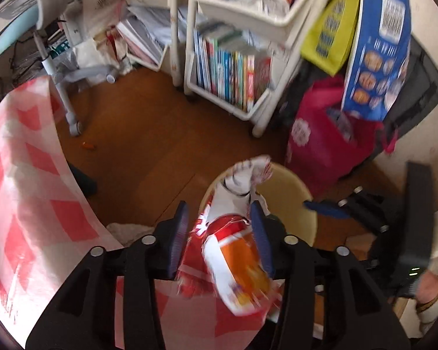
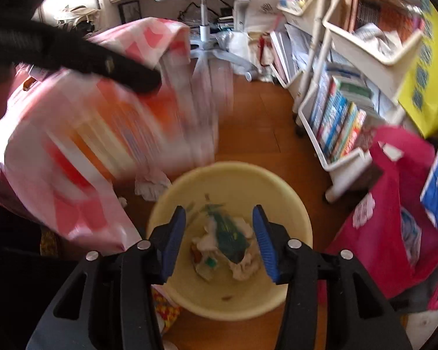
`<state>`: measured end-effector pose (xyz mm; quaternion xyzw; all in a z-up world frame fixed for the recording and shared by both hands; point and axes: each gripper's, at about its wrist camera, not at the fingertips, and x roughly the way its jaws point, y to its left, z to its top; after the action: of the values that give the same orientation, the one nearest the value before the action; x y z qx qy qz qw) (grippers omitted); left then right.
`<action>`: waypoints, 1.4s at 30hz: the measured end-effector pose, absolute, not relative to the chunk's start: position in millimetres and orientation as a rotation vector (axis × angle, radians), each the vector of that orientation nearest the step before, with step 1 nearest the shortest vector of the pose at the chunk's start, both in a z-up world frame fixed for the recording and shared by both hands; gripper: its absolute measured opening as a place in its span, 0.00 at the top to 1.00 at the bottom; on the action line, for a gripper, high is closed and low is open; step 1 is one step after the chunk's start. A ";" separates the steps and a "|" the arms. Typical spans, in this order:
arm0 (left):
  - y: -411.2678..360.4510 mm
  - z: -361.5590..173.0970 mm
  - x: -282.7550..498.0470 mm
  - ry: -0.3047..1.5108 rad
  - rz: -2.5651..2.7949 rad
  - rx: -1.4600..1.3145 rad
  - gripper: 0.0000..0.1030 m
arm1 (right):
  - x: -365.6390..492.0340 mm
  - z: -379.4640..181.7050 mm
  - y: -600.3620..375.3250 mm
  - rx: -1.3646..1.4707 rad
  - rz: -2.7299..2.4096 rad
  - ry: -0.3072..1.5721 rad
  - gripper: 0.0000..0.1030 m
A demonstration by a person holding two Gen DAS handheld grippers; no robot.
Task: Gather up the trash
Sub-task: 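Open both tools over the yellow wastebasket to drop plush toy and bag, then bring both open tools back above the table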
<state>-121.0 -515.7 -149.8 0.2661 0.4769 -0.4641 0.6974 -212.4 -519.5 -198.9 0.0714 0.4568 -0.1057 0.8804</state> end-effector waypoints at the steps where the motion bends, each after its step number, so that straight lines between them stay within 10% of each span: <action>1: -517.4 -152.4 -123.7 1.058 -1.019 0.618 0.51 | -216.5 -197.1 -520.1 0.146 -0.223 0.947 0.52; 14: -352.3 -32.1 -88.8 0.688 -0.713 0.431 0.13 | -160.9 -82.8 -436.0 -0.064 -0.087 0.684 0.28; 28: -124.5 16.7 -5.1 0.608 -0.252 0.122 0.08 | -72.5 -55.9 -245.7 -0.422 0.125 0.642 0.19; 42: -61.6 2.9 17.6 0.675 -0.180 0.114 0.07 | -60.1 -76.8 -203.0 -0.649 0.147 0.637 0.19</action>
<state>17.6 -61.6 2.9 0.0556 0.3306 -0.0880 0.9380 -60.1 -203.0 -76.8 -0.3130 0.3073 0.0709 0.8959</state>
